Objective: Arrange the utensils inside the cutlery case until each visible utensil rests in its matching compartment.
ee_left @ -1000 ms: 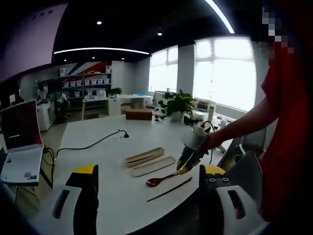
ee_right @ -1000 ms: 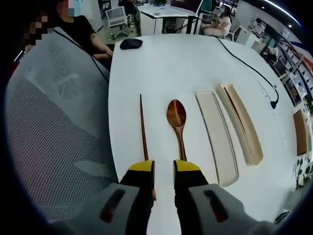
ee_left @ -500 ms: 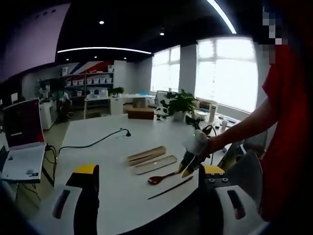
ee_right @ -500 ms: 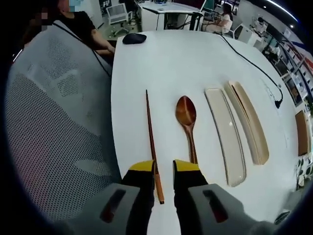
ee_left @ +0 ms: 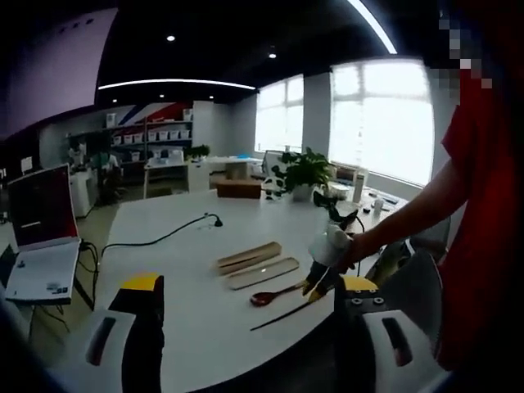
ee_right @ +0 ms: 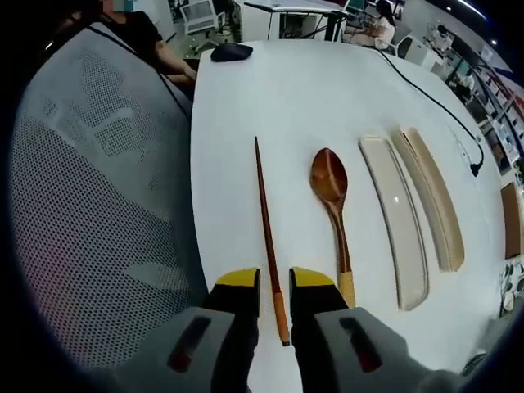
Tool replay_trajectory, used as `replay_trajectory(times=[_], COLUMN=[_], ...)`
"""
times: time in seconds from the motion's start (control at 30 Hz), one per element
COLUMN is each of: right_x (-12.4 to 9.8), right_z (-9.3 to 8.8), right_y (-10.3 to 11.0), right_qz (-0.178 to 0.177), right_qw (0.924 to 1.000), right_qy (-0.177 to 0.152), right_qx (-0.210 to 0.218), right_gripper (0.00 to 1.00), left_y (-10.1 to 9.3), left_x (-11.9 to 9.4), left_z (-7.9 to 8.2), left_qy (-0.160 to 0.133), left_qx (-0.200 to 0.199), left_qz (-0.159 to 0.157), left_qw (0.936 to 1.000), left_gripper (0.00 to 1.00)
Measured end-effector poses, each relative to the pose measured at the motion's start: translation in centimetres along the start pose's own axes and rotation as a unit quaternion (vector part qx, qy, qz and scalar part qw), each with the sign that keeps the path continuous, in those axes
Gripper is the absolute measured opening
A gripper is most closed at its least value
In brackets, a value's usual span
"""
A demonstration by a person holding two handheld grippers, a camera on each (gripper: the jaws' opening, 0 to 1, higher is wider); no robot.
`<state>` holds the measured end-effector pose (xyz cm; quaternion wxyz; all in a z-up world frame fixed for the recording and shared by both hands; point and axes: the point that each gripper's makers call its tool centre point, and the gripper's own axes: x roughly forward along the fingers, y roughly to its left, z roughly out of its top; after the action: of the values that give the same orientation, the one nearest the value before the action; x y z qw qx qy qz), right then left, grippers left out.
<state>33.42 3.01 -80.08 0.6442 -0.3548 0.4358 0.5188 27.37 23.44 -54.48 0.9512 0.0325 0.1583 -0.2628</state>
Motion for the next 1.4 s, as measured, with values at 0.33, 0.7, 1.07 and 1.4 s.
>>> replay_trajectory(times=[0.33,0.7,1.07,1.4], right_x=[0.8,1.4,1.9,2.3], right_z=[0.4,0.0,-0.2,-0.3], right_y=[0.6,0.6,0.8,0.6], right_qz=[-0.001,-0.005,0.001,0.004], right_qw=[1.0000,0.9997,0.9995,0.9988], right_qy=[0.002,0.017,0.023,0.037], right_qx=[-0.002,-0.019,-0.020,-0.033], right_gripper=[0.11,0.10,0.10,0.10], left_y=[0.4,0.4,0.1,0.1], left_x=[-0.2,-0.3,-0.3,-0.4], left_z=[-0.3,-0.7,-1.0,-1.2], left_qy=[0.002,0.007,0.011,0.013], left_qx=[-0.002,-0.006,-0.005,-0.007], left_qz=[0.007,0.008,0.006,0.007], left_qw=[1.0000,0.9999,0.9999,0.9999], left_gripper=[0.87,0.87,0.86,0.86])
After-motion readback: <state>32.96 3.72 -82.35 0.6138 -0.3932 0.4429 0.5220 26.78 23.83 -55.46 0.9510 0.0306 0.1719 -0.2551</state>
